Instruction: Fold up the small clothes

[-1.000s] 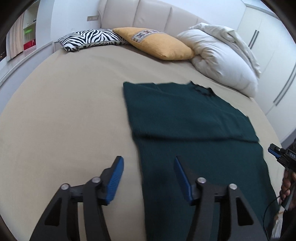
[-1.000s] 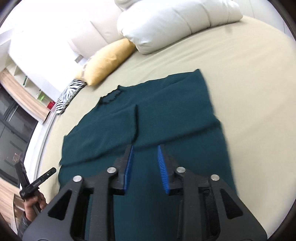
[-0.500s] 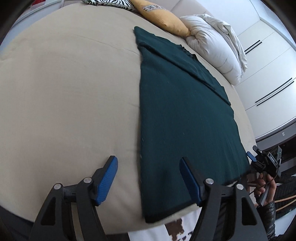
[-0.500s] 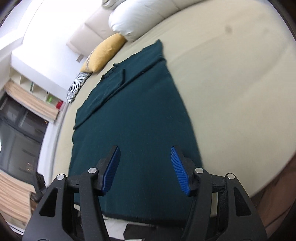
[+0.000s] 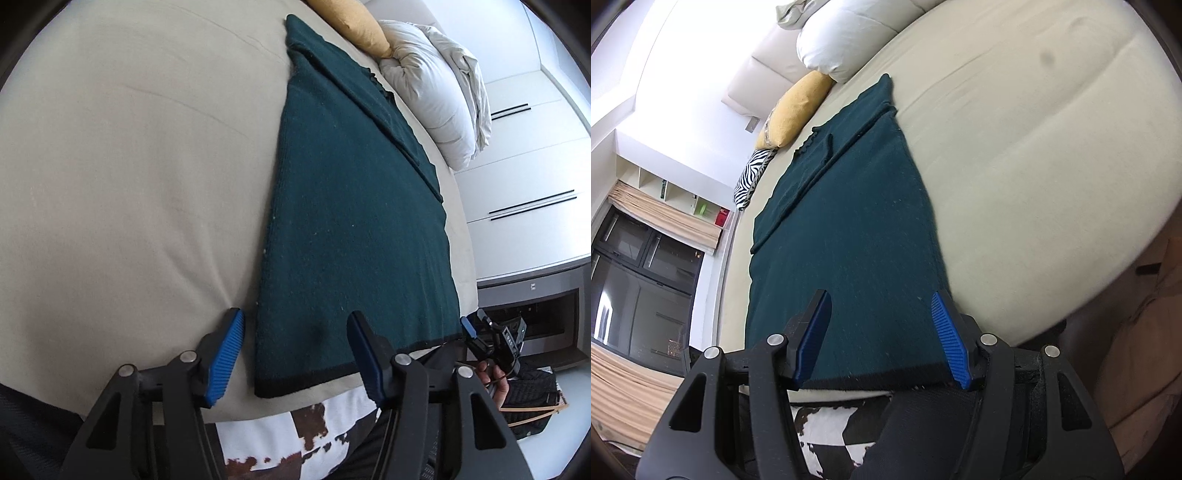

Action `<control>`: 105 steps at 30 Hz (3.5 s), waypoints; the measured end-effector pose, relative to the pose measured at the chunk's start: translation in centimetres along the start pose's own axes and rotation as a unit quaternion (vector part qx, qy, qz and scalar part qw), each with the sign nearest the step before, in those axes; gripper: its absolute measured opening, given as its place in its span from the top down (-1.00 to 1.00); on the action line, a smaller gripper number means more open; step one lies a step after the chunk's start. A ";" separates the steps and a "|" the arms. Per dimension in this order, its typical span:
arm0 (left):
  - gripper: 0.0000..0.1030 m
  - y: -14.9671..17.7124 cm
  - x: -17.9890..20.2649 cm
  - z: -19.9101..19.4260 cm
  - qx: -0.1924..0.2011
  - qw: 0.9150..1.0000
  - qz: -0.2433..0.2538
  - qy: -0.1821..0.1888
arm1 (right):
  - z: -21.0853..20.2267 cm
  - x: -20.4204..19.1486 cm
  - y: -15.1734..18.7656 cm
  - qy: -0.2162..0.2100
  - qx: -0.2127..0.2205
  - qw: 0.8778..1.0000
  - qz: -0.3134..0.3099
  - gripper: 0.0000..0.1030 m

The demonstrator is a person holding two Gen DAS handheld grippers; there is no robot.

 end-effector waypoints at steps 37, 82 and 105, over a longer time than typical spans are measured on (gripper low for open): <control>0.87 -2.7 2.9 -3.8 0.068 0.985 -0.051 0.148 | -1.1 -1.9 -2.5 -0.068 0.003 0.997 0.033 0.88; 0.33 -38.0 2.3 13.5 0.142 0.986 -0.078 0.029 | 33.8 -4.4 -36.6 0.059 0.119 0.987 0.090 0.69; -0.25 -30.6 5.7 11.8 0.177 0.982 0.044 -0.037 | 35.3 -9.4 -30.2 0.211 0.057 0.960 -0.177 0.90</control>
Point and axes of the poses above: each gripper's, at about its wrist camera, not at the fingertips, and z roughly the way its jaws point, x to its right, y to its underside, the point moved 1 cm from there along z, roughly the way its jaws point, and after that the axes turned 6 degrees about x, right-handed, at the moved point
